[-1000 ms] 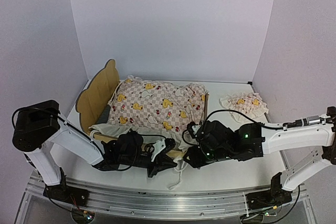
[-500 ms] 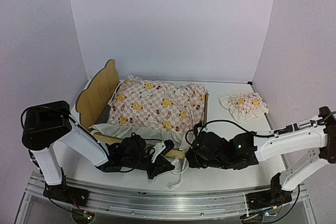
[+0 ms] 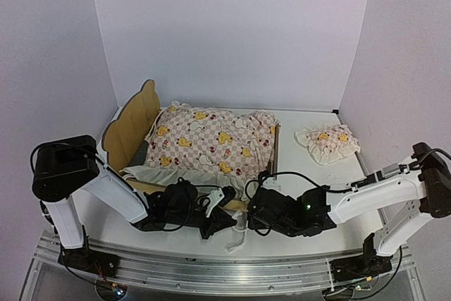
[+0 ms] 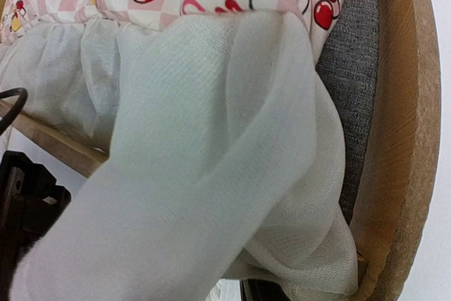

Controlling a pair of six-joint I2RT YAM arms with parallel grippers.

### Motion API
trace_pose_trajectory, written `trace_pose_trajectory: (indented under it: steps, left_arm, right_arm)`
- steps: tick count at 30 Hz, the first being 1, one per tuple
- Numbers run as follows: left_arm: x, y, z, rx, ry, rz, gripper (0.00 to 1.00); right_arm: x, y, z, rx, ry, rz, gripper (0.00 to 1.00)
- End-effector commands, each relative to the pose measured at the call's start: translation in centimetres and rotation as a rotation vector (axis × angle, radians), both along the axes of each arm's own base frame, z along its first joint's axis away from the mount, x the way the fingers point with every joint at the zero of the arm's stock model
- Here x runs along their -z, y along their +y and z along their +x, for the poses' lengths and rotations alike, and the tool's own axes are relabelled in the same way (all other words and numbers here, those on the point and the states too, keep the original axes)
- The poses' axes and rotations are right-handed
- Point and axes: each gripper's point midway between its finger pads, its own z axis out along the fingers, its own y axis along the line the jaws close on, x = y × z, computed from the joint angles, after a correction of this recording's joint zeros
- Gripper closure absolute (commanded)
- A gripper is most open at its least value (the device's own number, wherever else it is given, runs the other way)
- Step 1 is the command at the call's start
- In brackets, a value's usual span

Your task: Set up the pet bed

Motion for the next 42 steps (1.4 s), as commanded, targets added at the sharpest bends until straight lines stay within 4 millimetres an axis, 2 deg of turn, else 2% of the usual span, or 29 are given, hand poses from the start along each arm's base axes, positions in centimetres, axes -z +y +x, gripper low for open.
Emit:
trace_pose_trajectory:
  steps: [1,6,8,10,17,24,27,29,34,42]
  left_arm:
    - [-1.3,-1.1,1.1,-0.009,-0.065,-0.043,0.98]
    - [-1.4,-1.3,1.3,-0.005,-0.088,-0.048,0.99]
    - [-1.5,-1.4,1.5,-0.004,-0.101,-0.052,0.98]
    - [-1.6,-1.5,1.8,0.006,-0.116,-0.055,0.98]
    - [-1.3,-2.6,2.5,0.101,-0.171,-0.021,0.99]
    - [0.1,-3.6,2.1,0.214,-0.164,0.044,0.99]
    - [0.7,-4.1,2.0,0.258,-0.175,0.069,0.99]
    - [1.1,-4.4,2.6,0.251,-0.169,0.087,0.99]
    - [1.1,-5.2,2.5,0.329,-0.246,0.075,0.98]
    - [0.9,-6.3,3.4,0.391,-0.452,0.037,0.98]
  right_arm:
    - [-0.1,-0.2,1.4,0.064,-0.065,-0.017,0.78]
    - [0.1,-0.8,1.9,0.089,-0.087,-0.035,0.88]
    - [0.0,-0.6,2.0,0.061,-0.091,-0.043,0.97]
    - [-0.3,-0.2,1.6,-0.003,-0.085,-0.056,1.0]
    - [-0.7,0.9,-1.9,-0.325,0.022,-0.03,1.0]
    - [-1.9,1.4,-3.0,-0.458,0.053,0.017,1.0]
    - [-1.9,1.6,-3.4,-0.492,0.064,0.025,1.0]
    - [-2.0,1.7,-3.5,-0.509,0.071,0.03,1.0]
    - [-2.1,1.1,-3.2,-0.485,0.075,0.042,1.0]
    - [-2.5,-1.0,-3.0,-0.432,0.104,0.028,0.79]
